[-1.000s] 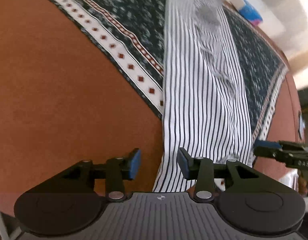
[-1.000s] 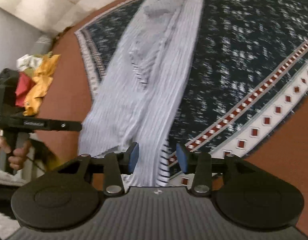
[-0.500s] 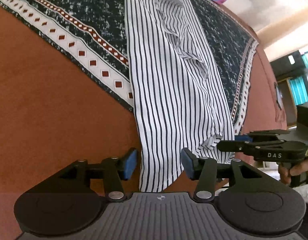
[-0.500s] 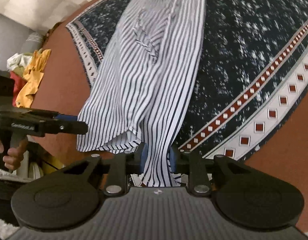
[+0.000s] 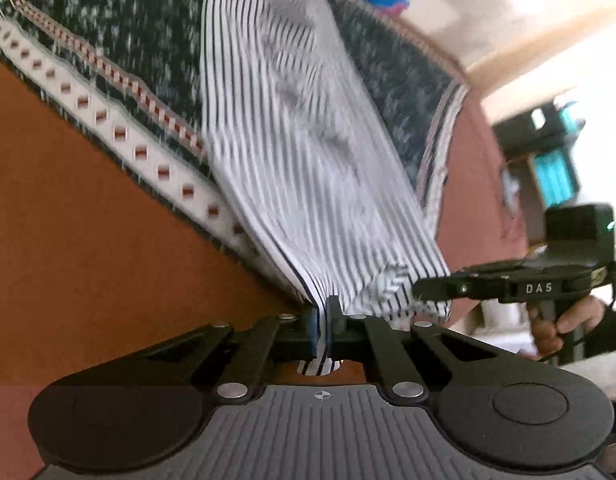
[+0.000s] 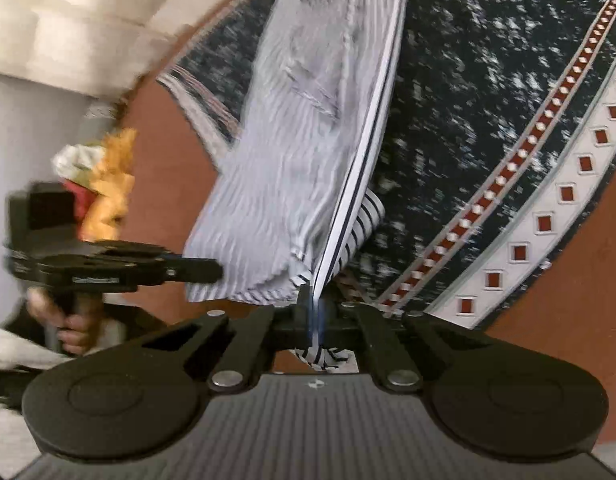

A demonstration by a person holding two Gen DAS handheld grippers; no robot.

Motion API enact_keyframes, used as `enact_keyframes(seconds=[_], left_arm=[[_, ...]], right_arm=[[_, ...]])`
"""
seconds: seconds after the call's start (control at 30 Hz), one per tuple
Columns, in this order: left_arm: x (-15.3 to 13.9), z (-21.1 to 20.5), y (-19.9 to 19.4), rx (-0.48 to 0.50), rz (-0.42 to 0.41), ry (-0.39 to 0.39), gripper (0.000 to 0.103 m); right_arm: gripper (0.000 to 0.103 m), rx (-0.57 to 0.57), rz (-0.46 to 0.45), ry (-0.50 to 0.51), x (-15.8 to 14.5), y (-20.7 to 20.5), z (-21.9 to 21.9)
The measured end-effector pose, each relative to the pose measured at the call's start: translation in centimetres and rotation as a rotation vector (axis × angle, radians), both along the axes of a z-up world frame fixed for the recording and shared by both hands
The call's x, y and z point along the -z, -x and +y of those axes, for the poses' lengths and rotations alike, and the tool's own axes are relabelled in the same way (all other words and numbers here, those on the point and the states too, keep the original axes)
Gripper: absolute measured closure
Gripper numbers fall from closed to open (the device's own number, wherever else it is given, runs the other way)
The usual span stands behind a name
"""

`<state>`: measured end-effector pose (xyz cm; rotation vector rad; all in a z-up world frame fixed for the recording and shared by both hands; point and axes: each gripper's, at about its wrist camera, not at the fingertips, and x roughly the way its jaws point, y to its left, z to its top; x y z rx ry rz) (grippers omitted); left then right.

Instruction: Fold clothes

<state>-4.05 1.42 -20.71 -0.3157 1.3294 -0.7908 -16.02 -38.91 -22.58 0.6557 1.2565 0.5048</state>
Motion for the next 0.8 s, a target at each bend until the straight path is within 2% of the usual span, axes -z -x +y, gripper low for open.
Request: enact_keyframes(seconds=[0.2, 0.33, 0.53, 0.8], left_arm=[[-3.0, 0.7, -3.3, -0.137, -0.044, 0.118, 0.097], [-3.9, 0.2, -6.9, -0.244, -0.073, 0.15, 0.097], [-1.7, -0.3, -13.2, -0.412, -0.052, 0.153, 0.097], [0.4, -2.9, -17.9, -0.404, -0.051, 0.087, 0.095]], right_arm=[[0.1, 0.118, -0.074, -0.192, -2.0, -2.9, -2.2], [0.1, 0.2, -0.115, -0.241, -2.3, -6.2, -3.5], [0.1, 0.262, -0.121, -0.188, -1.1, -12.1, -4.5], [0.1, 0.306, -0.095, -0.111, 1.0, -17.3, -4.9]])
